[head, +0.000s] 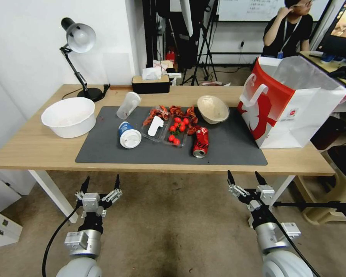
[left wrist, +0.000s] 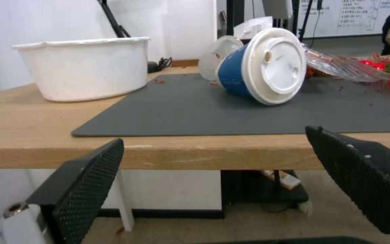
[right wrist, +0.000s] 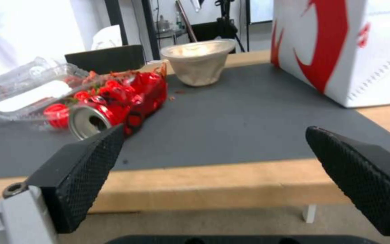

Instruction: Pick up the trash from the table and place it into the takeout bag.

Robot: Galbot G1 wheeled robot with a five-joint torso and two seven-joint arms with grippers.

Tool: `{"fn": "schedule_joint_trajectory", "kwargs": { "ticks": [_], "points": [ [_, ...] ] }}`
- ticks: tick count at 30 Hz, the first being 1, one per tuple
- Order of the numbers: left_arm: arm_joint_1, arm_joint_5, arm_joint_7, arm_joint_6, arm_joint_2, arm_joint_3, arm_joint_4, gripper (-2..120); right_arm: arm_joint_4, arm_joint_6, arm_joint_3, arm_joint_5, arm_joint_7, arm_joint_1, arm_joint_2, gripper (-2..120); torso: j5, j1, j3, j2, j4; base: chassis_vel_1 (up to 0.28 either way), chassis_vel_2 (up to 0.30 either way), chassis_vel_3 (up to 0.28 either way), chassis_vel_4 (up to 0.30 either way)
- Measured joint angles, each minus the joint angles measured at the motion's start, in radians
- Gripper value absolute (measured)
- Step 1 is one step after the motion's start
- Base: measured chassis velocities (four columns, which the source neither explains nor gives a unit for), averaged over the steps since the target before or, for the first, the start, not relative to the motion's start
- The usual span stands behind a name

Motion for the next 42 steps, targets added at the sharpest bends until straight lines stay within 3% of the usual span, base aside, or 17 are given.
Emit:
{"fn": "schedule_joint_trajectory", "kwargs": {
  "ticks": [12, 21, 33, 42],
  "points": [
    [-0.004, -0.001, 0.0, 0.0, 0.0, 0.0, 0.002, 100, 0.019, -0.091, -0.081, -0.012, 0.069, 0.104, -0.002, 100, -0.0002, 0.0, 0.0, 0.0, 0.0, 0.0, 0.0, 0.0, 0.0],
    [-0.008, 0.0, 0.0, 0.001, -0.004, -0.004, 0.003, 100, 0.009, -0.267, -0.241, -0.035, 0.244, 0.289, 0.008, 100, 0.0, 0.0, 0.0, 0.0, 0.0001, 0.0, 0.0, 0.0, 0.0],
    [-0.013, 0.003, 0.0, 0.004, -0.016, -0.025, 0.011, 100, -0.072, -0.449, -0.385, 0.08, 0.386, 0.503, 0.023, 100, 0.0, 0.0, 0.0, 0.0, 0.0, 0.0, 0.0, 0.0, 0.0],
    [-0.015, 0.004, 0.0, 0.003, -0.021, -0.035, 0.02, 100, -0.121, -0.558, -0.412, 0.152, 0.477, 0.6, 0.044, 100, 0.0, 0.0, 0.0, 0.0, 0.0, 0.0, 0.0, 0.0, 0.0]
  ]
}}
